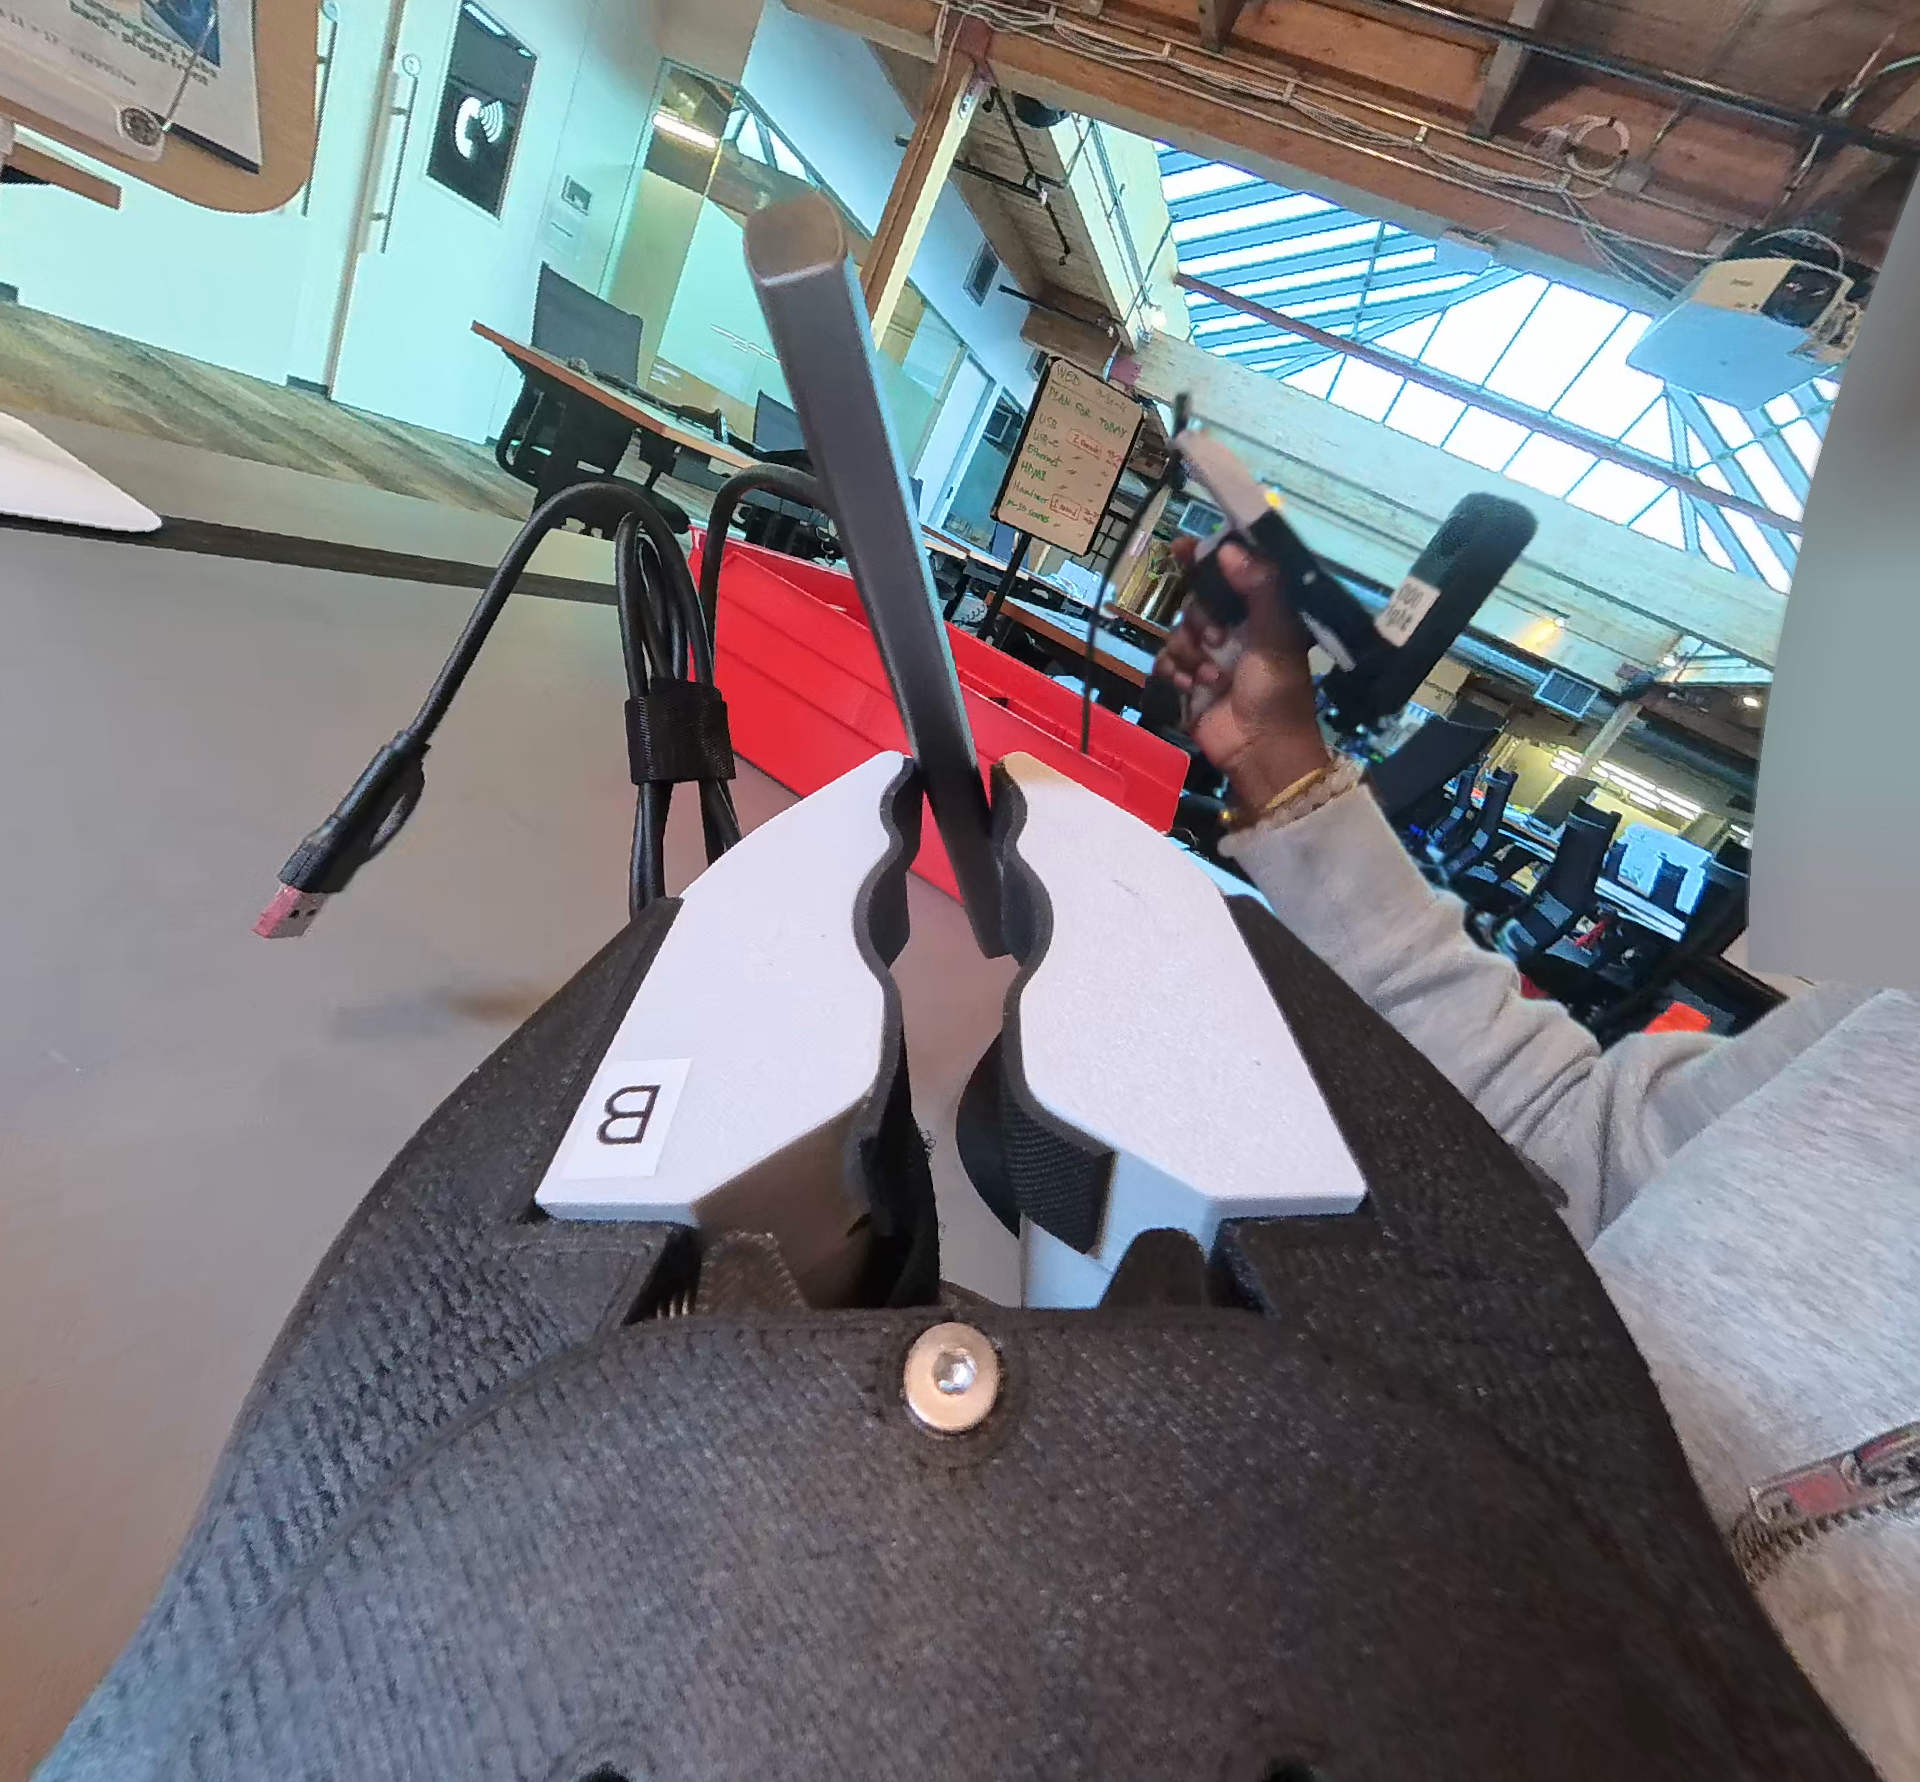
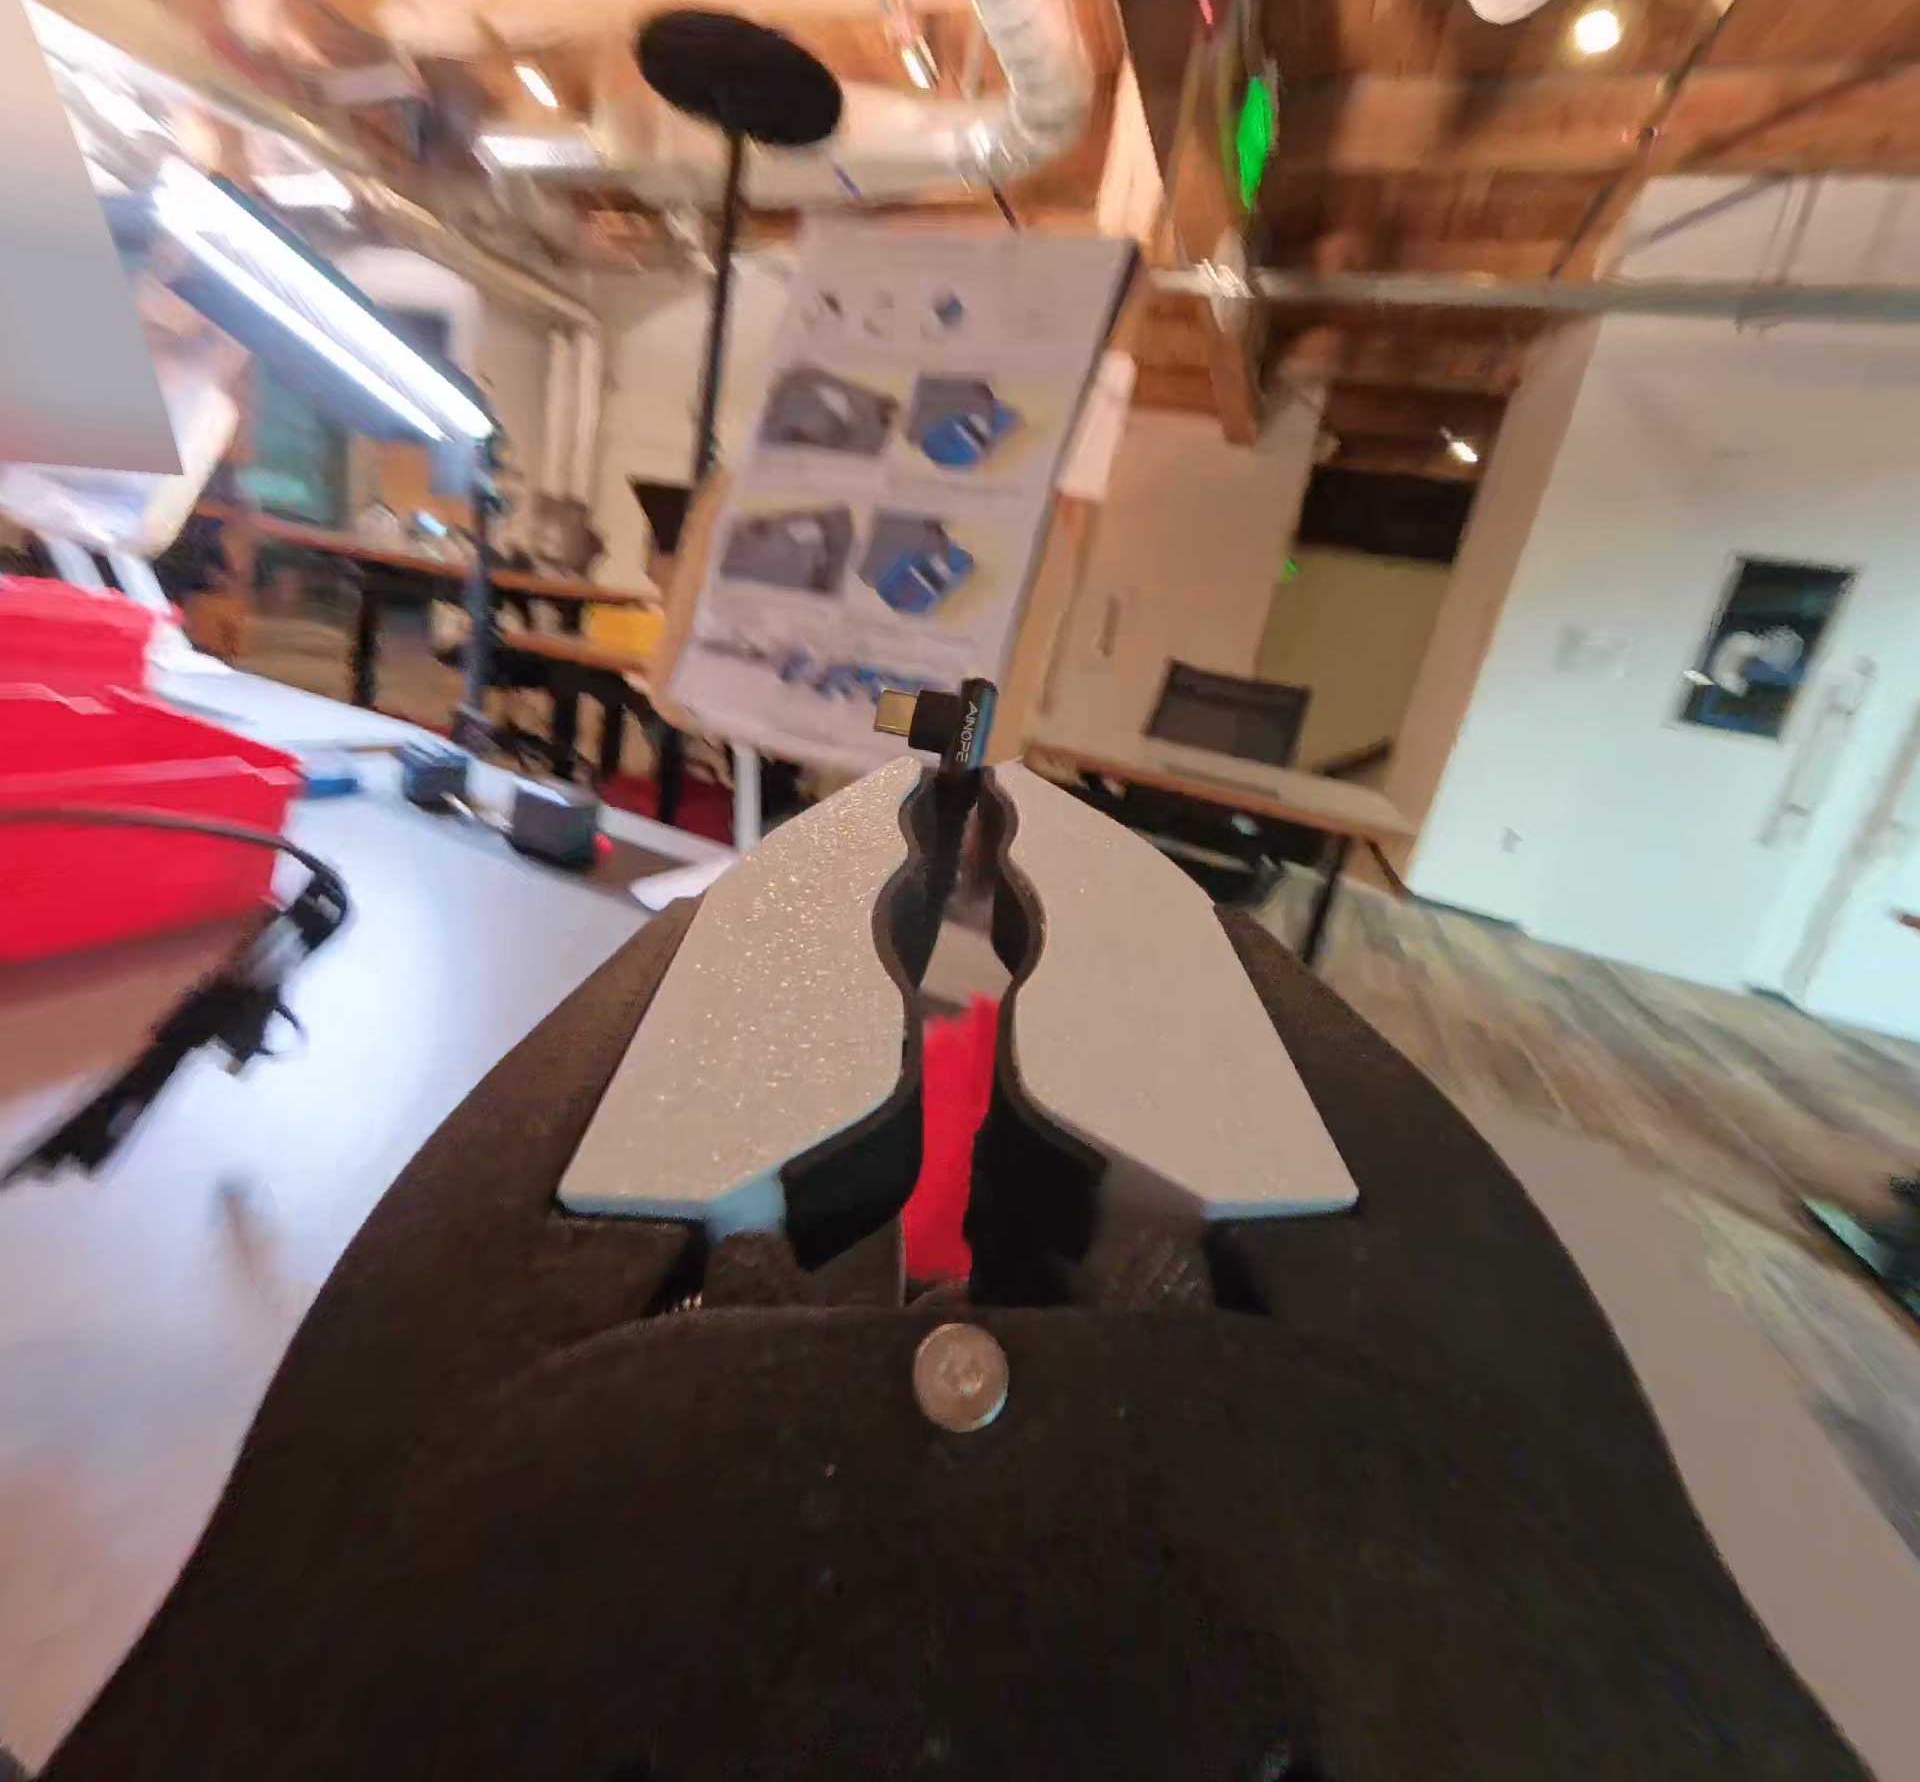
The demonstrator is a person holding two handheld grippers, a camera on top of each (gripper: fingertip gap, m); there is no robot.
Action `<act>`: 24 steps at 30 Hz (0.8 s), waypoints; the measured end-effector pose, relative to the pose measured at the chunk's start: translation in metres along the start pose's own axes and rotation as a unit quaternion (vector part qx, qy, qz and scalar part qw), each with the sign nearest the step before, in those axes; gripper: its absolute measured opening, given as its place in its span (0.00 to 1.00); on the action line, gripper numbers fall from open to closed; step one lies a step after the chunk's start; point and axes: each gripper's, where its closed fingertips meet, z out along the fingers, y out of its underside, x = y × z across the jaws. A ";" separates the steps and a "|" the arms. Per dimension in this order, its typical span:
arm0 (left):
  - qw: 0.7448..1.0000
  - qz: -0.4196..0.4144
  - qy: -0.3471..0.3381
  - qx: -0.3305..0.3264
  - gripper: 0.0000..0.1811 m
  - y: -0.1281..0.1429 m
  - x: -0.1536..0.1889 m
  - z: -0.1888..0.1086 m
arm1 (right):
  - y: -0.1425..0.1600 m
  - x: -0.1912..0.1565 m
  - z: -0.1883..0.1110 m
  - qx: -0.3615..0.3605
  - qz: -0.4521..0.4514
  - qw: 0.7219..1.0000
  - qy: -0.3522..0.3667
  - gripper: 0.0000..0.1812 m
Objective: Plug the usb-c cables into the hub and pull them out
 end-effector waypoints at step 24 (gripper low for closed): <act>1.000 0.002 0.000 -0.003 0.07 0.001 0.000 0.001 | 0.148 0.044 -0.087 -0.462 0.000 0.876 0.140 0.32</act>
